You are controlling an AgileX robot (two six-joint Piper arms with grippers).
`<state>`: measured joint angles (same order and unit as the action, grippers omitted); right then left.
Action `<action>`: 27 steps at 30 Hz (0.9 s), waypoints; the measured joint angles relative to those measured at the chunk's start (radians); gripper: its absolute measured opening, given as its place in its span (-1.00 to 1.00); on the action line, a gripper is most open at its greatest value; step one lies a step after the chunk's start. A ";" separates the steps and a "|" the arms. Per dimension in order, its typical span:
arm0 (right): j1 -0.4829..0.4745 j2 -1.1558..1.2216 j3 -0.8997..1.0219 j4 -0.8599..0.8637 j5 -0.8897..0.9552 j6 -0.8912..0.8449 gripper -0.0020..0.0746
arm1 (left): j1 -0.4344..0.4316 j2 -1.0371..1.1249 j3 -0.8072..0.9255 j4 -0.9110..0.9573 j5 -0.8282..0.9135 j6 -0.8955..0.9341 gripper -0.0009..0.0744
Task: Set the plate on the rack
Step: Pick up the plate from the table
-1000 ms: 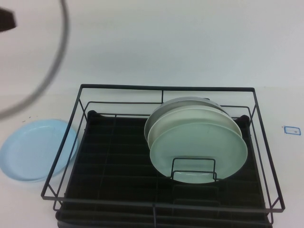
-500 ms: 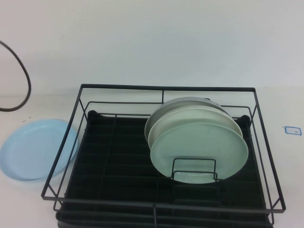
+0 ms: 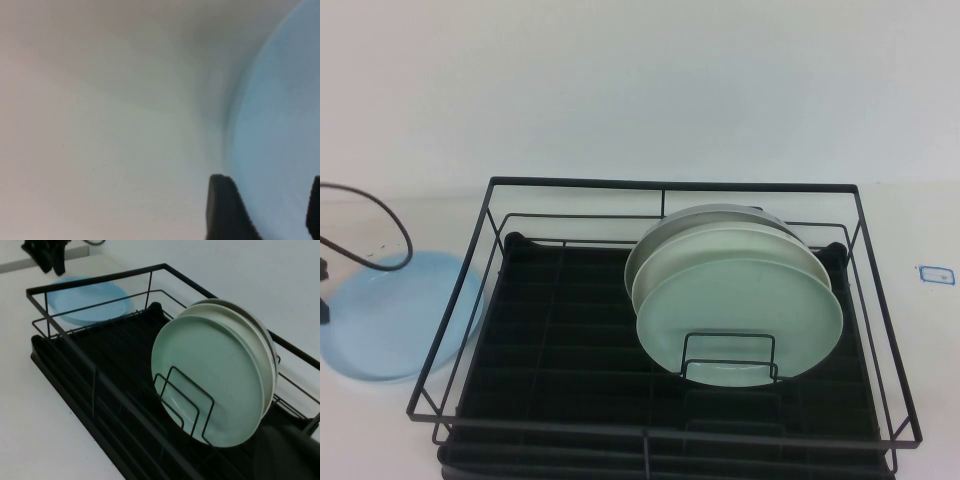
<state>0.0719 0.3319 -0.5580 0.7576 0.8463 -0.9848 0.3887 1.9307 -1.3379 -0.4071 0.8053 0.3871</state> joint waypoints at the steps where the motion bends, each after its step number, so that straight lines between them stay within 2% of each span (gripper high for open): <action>1: 0.000 0.000 0.000 0.002 -0.002 0.000 -0.95 | 0.000 0.013 0.000 0.000 -0.002 0.000 -0.09; 17: 0.000 0.000 0.000 0.058 -0.029 0.000 -0.95 | -0.011 0.127 -0.008 -0.031 -0.064 0.005 -0.06; 19: 0.000 0.000 0.000 0.060 -0.045 -0.001 -0.95 | -0.016 0.136 -0.010 -0.018 -0.062 0.007 -0.17; 21: 0.000 0.000 0.000 0.071 -0.061 -0.001 -0.95 | -0.016 0.139 -0.012 0.008 -0.056 0.009 -0.51; 23: 0.000 0.000 0.000 0.086 -0.070 -0.001 -0.95 | -0.016 0.139 -0.012 0.018 -0.052 0.009 -0.75; 27: 0.000 0.000 0.000 0.106 -0.084 -0.001 -0.95 | -0.002 0.141 -0.012 -0.025 -0.045 0.009 -0.90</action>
<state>0.0719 0.3319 -0.5580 0.8634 0.7619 -0.9862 0.3867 2.0713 -1.3502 -0.4321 0.7607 0.3959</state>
